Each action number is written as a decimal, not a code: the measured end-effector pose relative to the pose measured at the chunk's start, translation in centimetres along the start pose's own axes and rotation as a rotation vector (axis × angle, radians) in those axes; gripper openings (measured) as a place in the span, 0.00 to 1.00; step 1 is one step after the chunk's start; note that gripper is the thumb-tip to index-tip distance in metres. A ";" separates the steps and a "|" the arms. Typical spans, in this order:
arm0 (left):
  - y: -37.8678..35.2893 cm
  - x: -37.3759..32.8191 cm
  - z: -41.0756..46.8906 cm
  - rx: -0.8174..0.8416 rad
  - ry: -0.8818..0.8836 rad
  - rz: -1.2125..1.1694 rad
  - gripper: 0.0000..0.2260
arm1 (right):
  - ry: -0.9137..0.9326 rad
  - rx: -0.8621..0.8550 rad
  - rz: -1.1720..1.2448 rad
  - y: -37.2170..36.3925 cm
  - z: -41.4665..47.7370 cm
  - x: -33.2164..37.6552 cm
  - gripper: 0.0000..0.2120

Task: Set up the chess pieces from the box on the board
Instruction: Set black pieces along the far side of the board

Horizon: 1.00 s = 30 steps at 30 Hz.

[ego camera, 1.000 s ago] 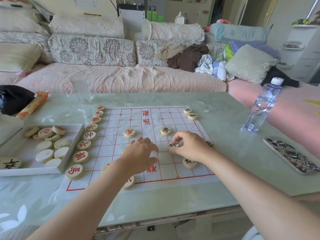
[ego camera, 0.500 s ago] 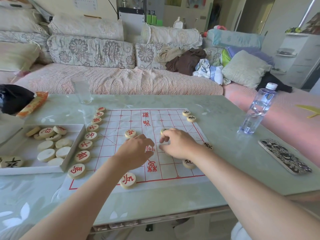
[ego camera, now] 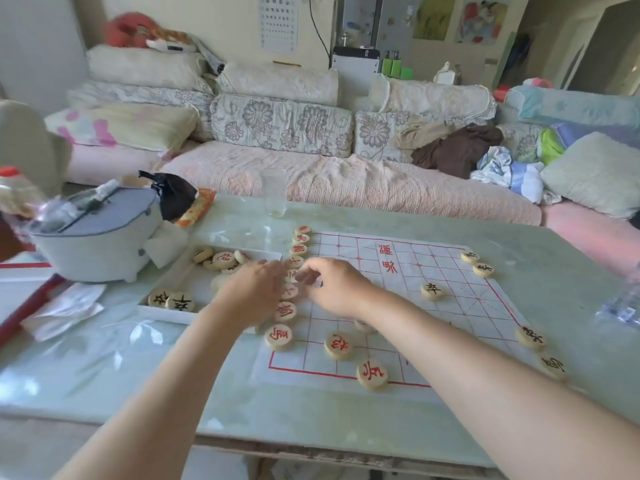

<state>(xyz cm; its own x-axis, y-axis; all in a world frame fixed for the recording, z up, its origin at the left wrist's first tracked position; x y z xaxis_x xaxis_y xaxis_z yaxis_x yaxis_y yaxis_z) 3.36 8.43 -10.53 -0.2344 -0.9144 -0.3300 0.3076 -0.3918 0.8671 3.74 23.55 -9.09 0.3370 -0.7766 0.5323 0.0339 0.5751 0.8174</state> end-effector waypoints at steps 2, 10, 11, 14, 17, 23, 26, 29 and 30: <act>1.4 3.4 -0.5 -0.014 0.033 0.019 0.11 | 0.038 0.044 -0.016 -2.1 1.6 2.6 0.11; 4.4 15.6 -3.3 0.041 0.265 0.245 0.17 | 0.174 0.234 -0.116 -9.1 5.7 9.7 0.17; 4.6 16.5 -3.5 0.037 0.282 0.248 0.16 | 0.185 0.250 -0.117 -9.9 6.0 10.3 0.18; 4.7 18.2 -3.5 0.036 0.302 0.258 0.17 | 0.206 0.253 -0.124 -12.3 7.2 11.8 0.20; 4.7 19.1 -3.2 0.047 0.333 0.238 0.20 | 0.164 0.318 -0.073 -14.5 7.9 12.6 0.25; 4.4 18.7 -3.2 0.155 0.388 0.260 0.19 | 0.144 0.294 -0.095 -15.9 8.8 12.4 0.22; 3.8 18.7 -3.2 0.192 0.401 0.236 0.17 | 0.137 0.244 -0.172 -15.2 9.2 11.4 0.18; 4.0 17.8 -3.0 0.185 0.385 0.263 0.18 | 0.164 0.238 -0.276 -14.6 9.1 10.7 0.20; 4.1 17.5 -2.9 0.168 0.364 0.278 0.18 | 0.189 0.245 -0.309 -14.6 9.0 10.6 0.22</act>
<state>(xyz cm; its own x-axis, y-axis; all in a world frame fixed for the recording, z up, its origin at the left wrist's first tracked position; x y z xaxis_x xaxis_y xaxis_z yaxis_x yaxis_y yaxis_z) 3.18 -9.45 -13.78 0.1823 -0.9701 -0.1603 0.1524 -0.1331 0.9793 -1.64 4.58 -13.43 0.5136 -0.8284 0.2234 -0.0566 0.2271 0.9722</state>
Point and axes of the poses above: each hand's wrist, its own z-axis towards the middle knuckle, its own y-axis out of the back of the hand, x = y × z, the point moved 5 cm from there along z, towards the middle knuckle, and after that the axes turned 9 degrees about -x, right-handed, at the moved point
